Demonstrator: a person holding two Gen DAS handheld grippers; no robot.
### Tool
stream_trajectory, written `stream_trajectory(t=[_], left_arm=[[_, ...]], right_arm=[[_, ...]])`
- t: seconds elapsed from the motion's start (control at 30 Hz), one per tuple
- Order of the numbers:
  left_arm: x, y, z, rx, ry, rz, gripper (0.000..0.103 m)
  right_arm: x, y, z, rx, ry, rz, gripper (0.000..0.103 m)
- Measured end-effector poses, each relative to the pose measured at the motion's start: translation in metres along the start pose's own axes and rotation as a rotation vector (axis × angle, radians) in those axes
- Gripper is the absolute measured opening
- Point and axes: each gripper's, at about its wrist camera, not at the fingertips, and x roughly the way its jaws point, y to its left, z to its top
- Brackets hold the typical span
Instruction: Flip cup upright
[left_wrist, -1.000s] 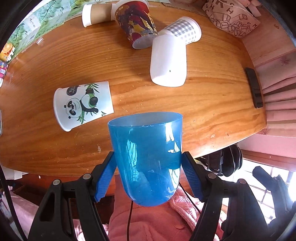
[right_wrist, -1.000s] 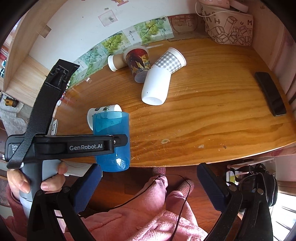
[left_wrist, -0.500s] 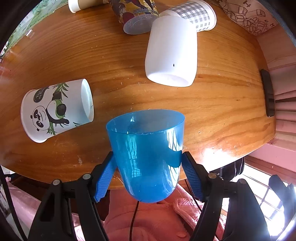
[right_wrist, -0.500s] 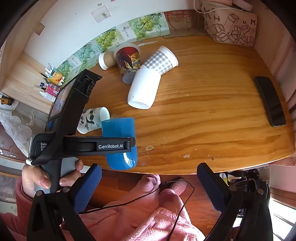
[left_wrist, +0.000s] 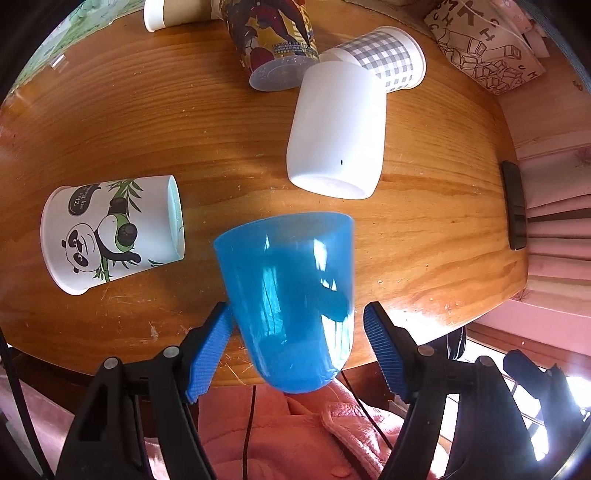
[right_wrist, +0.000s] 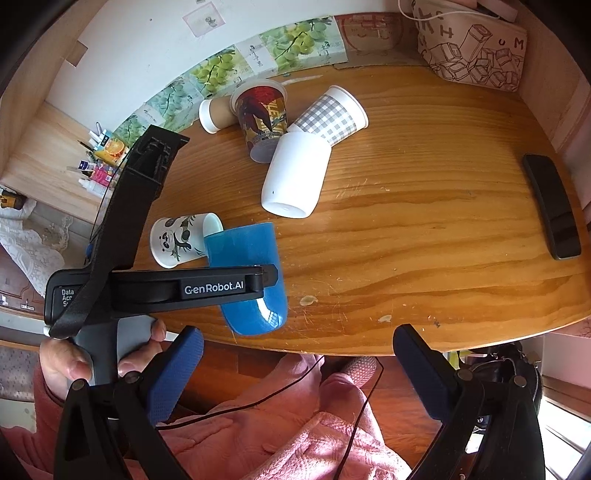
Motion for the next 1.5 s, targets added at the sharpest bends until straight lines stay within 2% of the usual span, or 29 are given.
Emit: stream_trajectory(t=[0.37,0.7,0.93,1.17,1.3,1.5], left_arm=[[-0.029,0.01,-0.004,0.05,-0.139,-0.054,0.082],[-0.067,0.051,-0.017,-0.003,-0.328,-0.091,0.081],[-0.093,0.082,-0.026,-0.029,-0.443,-0.056,0.081],[-0.107,0.112,-0.031,-0.049,-0.456,-0.036,0.081],[-0.111,0.129,-0.027,-0.056,-0.43,-0.011,0.081],[-0.119,0.139,-0.022,-0.015,-0.425,-0.002,0.081]], right_arm=[[0.007,0.02,0.001,-0.014,-0.016,-0.015,0.103],[0.014,0.049,0.01,-0.06,-0.062,-0.012,0.103],[0.023,0.069,0.022,-0.066,-0.101,-0.012,0.103],[0.042,0.078,0.034,-0.054,-0.143,-0.019,0.103],[0.058,0.079,0.038,-0.048,-0.163,-0.03,0.103],[0.077,0.08,0.041,-0.056,-0.212,-0.042,0.103]])
